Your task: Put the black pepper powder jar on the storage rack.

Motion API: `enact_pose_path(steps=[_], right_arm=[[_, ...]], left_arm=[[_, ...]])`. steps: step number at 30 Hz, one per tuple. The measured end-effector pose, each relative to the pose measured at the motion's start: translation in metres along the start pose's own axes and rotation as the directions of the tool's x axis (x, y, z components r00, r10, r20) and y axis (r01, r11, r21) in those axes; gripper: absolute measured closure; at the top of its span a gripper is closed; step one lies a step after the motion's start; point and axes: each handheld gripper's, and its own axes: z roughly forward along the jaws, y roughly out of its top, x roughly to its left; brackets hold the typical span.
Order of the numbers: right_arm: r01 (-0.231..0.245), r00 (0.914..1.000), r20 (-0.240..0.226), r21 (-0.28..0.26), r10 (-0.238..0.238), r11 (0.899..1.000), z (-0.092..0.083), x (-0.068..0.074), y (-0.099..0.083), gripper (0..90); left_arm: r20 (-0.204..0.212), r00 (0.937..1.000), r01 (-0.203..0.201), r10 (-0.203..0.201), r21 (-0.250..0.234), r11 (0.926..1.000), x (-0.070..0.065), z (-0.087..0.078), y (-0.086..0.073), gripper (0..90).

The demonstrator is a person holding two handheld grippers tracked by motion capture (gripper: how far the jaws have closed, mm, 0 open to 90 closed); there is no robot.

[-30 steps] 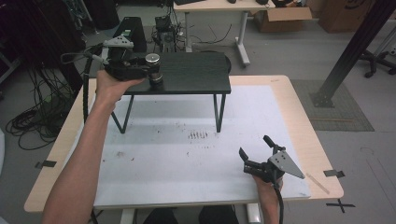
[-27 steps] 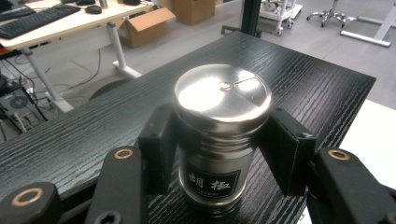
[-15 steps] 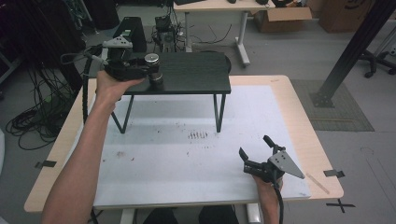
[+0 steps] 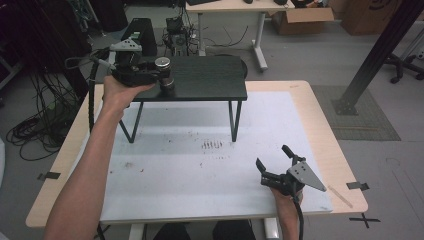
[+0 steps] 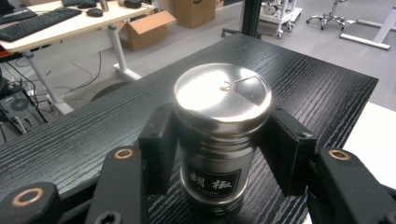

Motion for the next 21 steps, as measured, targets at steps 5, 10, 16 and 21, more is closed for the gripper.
enact_pose_path(steps=[5,10,16,21], right_arm=[[0.000,1.0000,0.000,0.000,0.000,1.000,0.0000,0.0000,0.0000,1.1],[0.000,1.0000,0.000,0.001,0.000,1.000,0.0000,0.0000,0.0000,1.1],[0.000,1.0000,0.000,0.001,0.000,1.000,0.0001,0.0000,0.0000,1.1],[0.000,1.0000,0.000,0.001,0.000,1.000,0.0002,0.0000,0.0000,1.1]], left_arm=[[-0.001,1.0000,-0.001,0.001,-0.001,1.0000,-0.0002,0.0001,0.0001,49.1],[-0.002,1.0000,-0.001,0.001,-0.001,1.0000,-0.0002,0.0001,0.0000,49.0],[-0.008,0.9999,-0.008,0.008,-0.003,1.0000,-0.0007,-0.0003,0.0002,48.4],[-0.011,0.9999,-0.010,0.010,-0.001,1.0000,-0.0013,-0.0014,0.0004,47.0]])
